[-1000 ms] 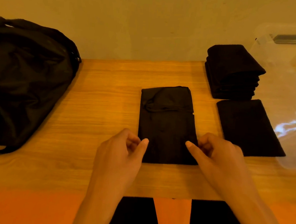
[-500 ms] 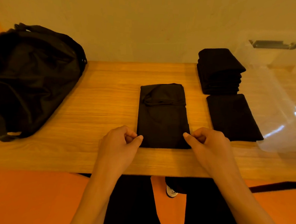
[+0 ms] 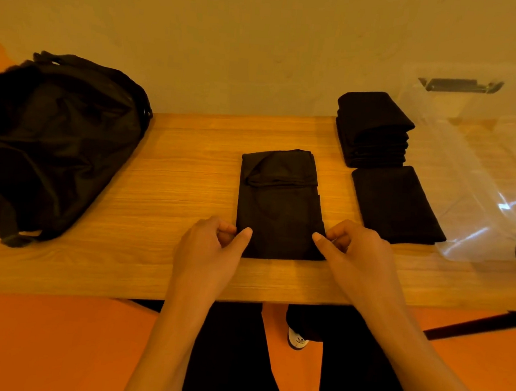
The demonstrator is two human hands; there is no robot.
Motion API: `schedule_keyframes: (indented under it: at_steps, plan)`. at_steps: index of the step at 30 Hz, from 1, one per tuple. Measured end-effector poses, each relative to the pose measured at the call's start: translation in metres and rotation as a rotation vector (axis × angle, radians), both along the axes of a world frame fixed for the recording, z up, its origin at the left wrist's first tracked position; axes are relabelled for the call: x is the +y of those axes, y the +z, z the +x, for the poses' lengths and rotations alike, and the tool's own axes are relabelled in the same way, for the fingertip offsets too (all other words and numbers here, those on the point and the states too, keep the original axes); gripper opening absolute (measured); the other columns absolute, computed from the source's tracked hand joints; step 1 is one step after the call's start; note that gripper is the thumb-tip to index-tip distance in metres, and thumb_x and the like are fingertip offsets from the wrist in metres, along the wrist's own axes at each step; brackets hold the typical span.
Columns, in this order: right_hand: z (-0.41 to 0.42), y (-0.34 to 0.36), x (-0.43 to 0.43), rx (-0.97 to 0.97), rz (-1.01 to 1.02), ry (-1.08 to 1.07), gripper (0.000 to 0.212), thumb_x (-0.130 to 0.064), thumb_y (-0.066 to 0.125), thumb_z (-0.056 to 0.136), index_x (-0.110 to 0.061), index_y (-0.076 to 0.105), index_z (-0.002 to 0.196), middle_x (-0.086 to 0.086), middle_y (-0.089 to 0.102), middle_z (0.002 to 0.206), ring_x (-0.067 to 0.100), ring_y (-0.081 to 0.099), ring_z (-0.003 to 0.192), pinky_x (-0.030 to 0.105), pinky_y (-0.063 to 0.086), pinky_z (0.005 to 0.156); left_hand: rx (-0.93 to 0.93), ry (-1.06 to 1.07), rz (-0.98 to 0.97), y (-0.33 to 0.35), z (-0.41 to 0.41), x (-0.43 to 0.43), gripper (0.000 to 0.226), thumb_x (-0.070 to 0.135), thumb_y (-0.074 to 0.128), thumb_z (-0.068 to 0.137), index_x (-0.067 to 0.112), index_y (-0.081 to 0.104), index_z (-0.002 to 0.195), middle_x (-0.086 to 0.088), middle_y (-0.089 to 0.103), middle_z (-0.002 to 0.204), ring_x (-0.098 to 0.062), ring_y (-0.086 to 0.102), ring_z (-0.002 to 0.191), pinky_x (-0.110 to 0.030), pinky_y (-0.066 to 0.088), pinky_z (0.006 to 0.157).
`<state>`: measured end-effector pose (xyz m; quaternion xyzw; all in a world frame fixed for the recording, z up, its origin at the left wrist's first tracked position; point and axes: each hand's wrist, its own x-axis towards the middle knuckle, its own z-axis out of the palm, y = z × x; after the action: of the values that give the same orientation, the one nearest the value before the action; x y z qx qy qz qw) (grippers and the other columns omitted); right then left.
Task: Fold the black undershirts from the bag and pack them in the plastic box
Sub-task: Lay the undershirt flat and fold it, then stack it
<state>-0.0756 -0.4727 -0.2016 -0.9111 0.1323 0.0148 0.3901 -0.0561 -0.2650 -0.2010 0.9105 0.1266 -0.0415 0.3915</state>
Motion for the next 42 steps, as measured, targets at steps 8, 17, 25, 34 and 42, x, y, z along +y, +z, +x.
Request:
schedule_keyframes:
  at_steps: [8, 17, 25, 34, 42]
  plan:
    - [0.054, -0.007, 0.006, -0.062, -0.028, -0.077, 0.031, -0.045, 0.063, 0.096, -0.019, 0.066, 0.112, -0.011, 0.063, 0.077, 0.004, 0.058, 0.074, 0.017, 0.038, 0.058, -0.112, 0.000, 0.044, -0.007, 0.047, -0.015, 0.037, 0.046, 0.064, 0.096, 0.016, 0.063, 0.116, 0.010, 0.056, 0.084, -0.004, 0.054, 0.076, -0.019, 0.041, 0.061]
    - [0.065, -0.009, 0.008, -0.242, -0.003, -0.128, 0.013, -0.033, 0.068, 0.095, -0.022, 0.071, 0.102, -0.013, 0.063, 0.080, 0.003, 0.061, 0.074, 0.013, 0.043, 0.063, -0.221, 0.041, 0.035, -0.012, 0.059, -0.012, 0.010, 0.030, 0.062, 0.100, 0.022, 0.057, 0.096, 0.012, 0.055, 0.077, -0.006, 0.055, 0.071, -0.019, 0.040, 0.057]
    - [0.075, -0.018, 0.013, -0.241, -0.068, -0.151, 0.017, -0.039, 0.069, 0.093, -0.023, 0.071, 0.097, -0.014, 0.061, 0.075, 0.005, 0.061, 0.072, 0.024, 0.051, 0.064, -0.229, 0.059, 0.135, -0.017, 0.063, -0.012, 0.015, 0.034, 0.058, 0.102, 0.023, 0.058, 0.093, 0.009, 0.058, 0.074, -0.007, 0.055, 0.067, -0.022, 0.043, 0.055]
    - [0.026, -0.007, -0.005, 0.021, 0.063, -0.030, 0.030, -0.038, 0.070, 0.090, -0.022, 0.068, 0.115, -0.017, 0.062, 0.090, -0.003, 0.058, 0.082, 0.011, 0.041, 0.064, -0.091, 0.063, -0.026, -0.004, 0.031, -0.010, 0.026, 0.050, 0.061, 0.096, 0.028, 0.053, 0.109, 0.011, 0.062, 0.081, -0.002, 0.059, 0.076, -0.020, 0.045, 0.061]
    - [0.009, 0.001, -0.004, 0.074, 0.096, -0.006, 0.014, -0.042, 0.072, 0.088, -0.032, 0.063, 0.090, -0.014, 0.063, 0.083, 0.001, 0.059, 0.078, 0.012, 0.037, 0.060, -0.030, 0.080, -0.203, 0.001, -0.004, 0.000, 0.034, 0.032, 0.075, 0.089, 0.030, 0.057, 0.117, 0.008, 0.070, 0.088, -0.001, 0.063, 0.081, -0.015, 0.041, 0.063]
